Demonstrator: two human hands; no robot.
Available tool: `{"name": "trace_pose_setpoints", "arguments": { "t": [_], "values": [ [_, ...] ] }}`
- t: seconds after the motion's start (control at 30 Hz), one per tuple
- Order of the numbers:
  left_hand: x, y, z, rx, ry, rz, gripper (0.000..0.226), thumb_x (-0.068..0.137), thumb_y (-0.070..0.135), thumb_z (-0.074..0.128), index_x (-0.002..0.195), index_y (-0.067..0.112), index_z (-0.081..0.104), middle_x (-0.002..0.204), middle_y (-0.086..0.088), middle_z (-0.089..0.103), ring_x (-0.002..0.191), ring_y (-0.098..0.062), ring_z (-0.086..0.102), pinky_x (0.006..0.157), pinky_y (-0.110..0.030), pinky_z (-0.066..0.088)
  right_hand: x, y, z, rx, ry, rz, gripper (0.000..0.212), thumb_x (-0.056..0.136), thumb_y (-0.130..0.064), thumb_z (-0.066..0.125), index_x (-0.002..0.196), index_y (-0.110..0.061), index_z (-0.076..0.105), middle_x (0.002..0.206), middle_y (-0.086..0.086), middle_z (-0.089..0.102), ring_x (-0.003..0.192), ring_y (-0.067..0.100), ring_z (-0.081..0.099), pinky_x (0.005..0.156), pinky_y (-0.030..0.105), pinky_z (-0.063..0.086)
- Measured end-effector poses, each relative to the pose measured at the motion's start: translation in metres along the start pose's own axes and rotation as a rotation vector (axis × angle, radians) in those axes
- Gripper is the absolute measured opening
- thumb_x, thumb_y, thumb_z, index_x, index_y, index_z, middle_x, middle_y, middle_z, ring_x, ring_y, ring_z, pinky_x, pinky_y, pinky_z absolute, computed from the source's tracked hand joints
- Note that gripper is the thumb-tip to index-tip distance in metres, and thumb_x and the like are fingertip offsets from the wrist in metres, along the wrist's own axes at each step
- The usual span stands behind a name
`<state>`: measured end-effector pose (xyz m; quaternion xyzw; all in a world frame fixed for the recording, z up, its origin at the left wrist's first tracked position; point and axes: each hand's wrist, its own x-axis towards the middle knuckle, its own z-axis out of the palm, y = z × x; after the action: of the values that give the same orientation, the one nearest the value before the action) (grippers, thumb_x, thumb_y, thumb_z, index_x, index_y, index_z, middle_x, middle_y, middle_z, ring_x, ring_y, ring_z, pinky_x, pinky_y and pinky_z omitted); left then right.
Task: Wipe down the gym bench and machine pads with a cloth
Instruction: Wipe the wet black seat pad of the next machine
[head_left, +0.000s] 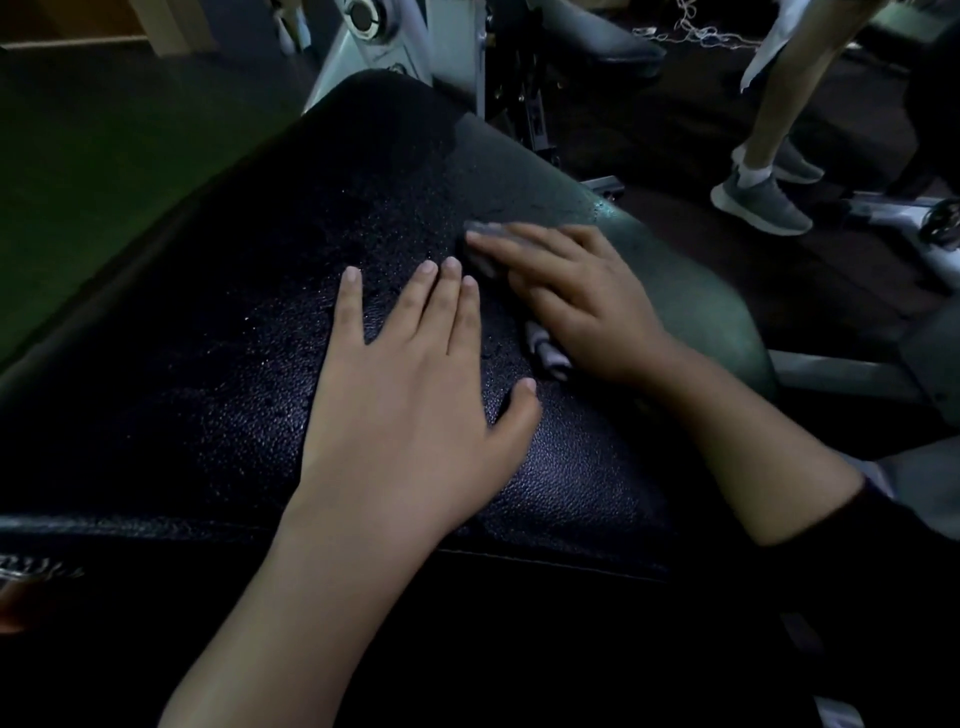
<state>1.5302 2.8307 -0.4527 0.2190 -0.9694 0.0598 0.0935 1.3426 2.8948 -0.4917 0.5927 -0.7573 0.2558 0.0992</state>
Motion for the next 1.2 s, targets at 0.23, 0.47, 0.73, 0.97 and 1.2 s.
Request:
{"name": "trace_pose_setpoints", "arguments": {
  "t": [0.23,0.47,0.73,0.97,1.2],
  "values": [
    [-0.002,0.0,0.0,-0.016,0.019,0.0,0.085,0.086,0.063,0.01,0.154,0.012,0.019,0.161,-0.002,0.014,0.149,-0.012,0.008,0.119,-0.052,0.001,-0.022,0.065,-0.018,0.034,0.086,0.213,0.042,0.098,-0.016,0.04,0.134,-0.037,0.041,0.137,-0.022,0.037,0.114,-0.035,0.02,0.098,-0.001,0.01],
    [0.0,0.0,0.002,-0.01,0.013,0.0,0.084,0.086,0.062,0.009,0.154,0.013,0.017,0.161,-0.003,0.013,0.149,-0.014,0.007,0.118,-0.054,0.001,-0.059,0.009,-0.008,-0.017,0.074,0.123,0.045,0.097,-0.032,0.032,0.14,-0.031,0.047,0.147,-0.005,0.045,0.133,0.02,0.043,0.106,0.045,0.032],
    [0.0,-0.002,0.002,-0.017,0.007,0.008,0.083,0.087,0.062,0.014,0.152,0.012,0.027,0.159,-0.005,0.022,0.148,-0.015,0.015,0.118,-0.055,0.006,0.011,0.041,-0.004,0.01,0.013,0.119,0.046,0.097,-0.031,0.032,0.142,-0.034,0.042,0.148,-0.008,0.043,0.134,0.0,0.034,0.106,0.014,0.016],
    [-0.001,-0.002,0.002,-0.011,0.013,0.014,0.083,0.087,0.062,0.009,0.154,0.013,0.018,0.161,-0.005,0.013,0.149,-0.016,0.007,0.118,-0.055,0.001,-0.057,0.045,-0.015,0.016,0.056,0.261,0.042,0.097,-0.031,0.034,0.138,-0.035,0.044,0.146,-0.012,0.042,0.133,0.006,0.038,0.106,0.029,0.024],
    [0.0,-0.001,0.0,0.006,-0.004,0.009,0.083,0.087,0.062,0.006,0.154,0.014,0.016,0.162,-0.005,0.011,0.149,-0.015,0.005,0.118,-0.055,0.001,-0.018,-0.011,-0.002,-0.021,0.051,0.09,0.047,0.097,-0.035,0.027,0.142,-0.036,0.042,0.148,-0.009,0.043,0.134,0.014,0.041,0.105,0.032,0.028]
  ]
}}
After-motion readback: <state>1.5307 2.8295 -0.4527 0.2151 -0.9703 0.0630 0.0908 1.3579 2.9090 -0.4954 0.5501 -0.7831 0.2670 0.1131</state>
